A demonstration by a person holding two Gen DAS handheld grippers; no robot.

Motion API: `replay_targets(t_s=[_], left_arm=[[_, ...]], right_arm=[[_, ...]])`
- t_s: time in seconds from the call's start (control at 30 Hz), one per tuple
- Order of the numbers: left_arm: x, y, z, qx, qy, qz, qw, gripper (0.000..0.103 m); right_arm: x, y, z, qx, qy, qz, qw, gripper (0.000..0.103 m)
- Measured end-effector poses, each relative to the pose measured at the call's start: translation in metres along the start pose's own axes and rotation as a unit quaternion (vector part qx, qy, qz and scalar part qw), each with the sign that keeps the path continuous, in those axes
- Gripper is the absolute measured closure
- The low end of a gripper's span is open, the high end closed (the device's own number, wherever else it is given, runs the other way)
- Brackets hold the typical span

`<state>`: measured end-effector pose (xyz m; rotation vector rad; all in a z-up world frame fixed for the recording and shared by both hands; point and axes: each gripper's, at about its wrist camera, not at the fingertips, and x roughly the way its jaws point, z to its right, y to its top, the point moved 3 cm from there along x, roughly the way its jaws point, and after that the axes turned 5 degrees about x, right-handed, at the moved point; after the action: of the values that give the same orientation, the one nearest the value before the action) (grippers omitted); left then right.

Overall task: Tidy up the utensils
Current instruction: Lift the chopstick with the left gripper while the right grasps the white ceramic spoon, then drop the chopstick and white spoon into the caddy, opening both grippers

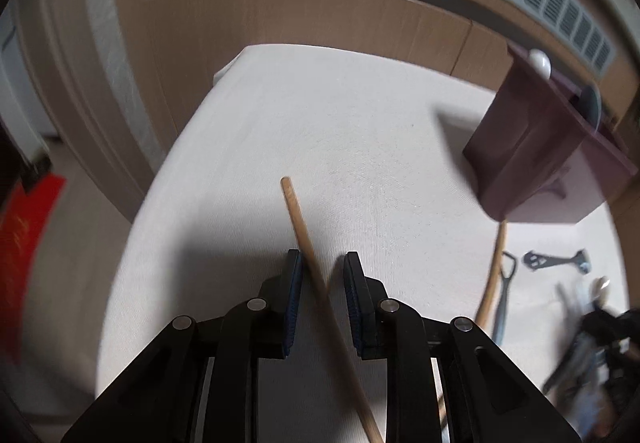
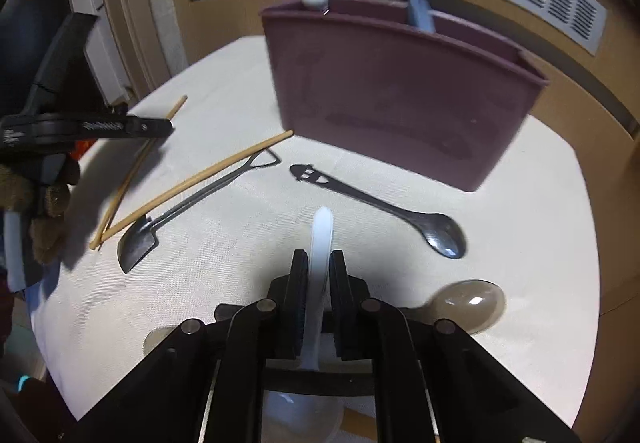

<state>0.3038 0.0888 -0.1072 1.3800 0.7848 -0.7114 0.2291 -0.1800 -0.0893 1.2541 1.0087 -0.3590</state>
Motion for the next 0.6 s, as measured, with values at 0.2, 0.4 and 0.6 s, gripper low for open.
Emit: replay_targets(t_s=[0.2,0.4,0.6], left_arm=[[-0.041,-0.007,0.019,0.011,-0.046,0.052,0.9975,0.098],[-0.100,-0.016,0.043,0.021,-0.092,0.105,0.9900,0.098],[-0.125,-0.014,0.060,0.026,-0.127,0.119,0.9844,0.098]], right_arm=[[-0.035,0.006,0.008,0.033,0.008,0.065,0.997,0.095],[-0.056,0.014,0.023,0.075,0.024,0.099,0.992,0.095],[-0.076,0.014,0.030,0.083,0.035,0.116,0.989,0.095]])
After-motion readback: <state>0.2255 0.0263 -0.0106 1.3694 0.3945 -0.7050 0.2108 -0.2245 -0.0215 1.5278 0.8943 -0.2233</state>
